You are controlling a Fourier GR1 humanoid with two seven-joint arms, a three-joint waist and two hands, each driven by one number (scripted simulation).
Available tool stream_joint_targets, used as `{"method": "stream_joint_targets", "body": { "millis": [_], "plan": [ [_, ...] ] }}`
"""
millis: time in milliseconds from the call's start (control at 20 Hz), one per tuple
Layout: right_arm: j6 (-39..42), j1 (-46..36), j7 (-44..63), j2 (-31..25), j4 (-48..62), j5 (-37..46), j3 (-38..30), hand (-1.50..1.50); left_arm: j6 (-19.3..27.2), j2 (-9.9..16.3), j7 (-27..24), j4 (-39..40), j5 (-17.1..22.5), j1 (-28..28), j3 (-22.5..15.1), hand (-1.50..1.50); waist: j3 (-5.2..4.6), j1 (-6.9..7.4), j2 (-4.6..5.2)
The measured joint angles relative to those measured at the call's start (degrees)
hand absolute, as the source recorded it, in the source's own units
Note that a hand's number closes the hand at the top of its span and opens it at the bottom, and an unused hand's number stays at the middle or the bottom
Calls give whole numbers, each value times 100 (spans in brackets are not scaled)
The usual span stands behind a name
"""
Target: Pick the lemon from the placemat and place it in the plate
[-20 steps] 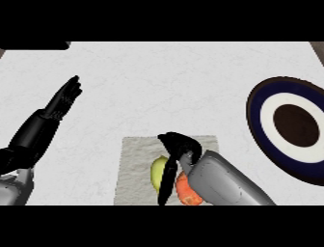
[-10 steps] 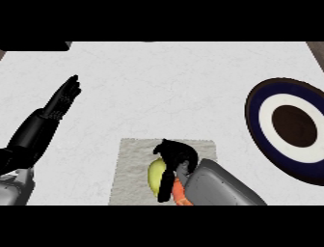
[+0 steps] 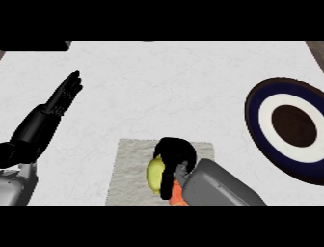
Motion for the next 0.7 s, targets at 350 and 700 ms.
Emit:
{"method": "stream_joint_targets", "body": {
  "millis": [350, 700],
  "plan": [
    [-1399, -897, 682, -302, 962, 1353, -880, 150, -37, 20, -12, 48, -7, 7, 42, 0, 6, 7, 40],
    [-2161, -2030, 1258, -413, 1785, 2934, -1401, 150, -80, -28, -42, 82, -6, 5, -13, 0, -2, 108, 43]
  ]
}}
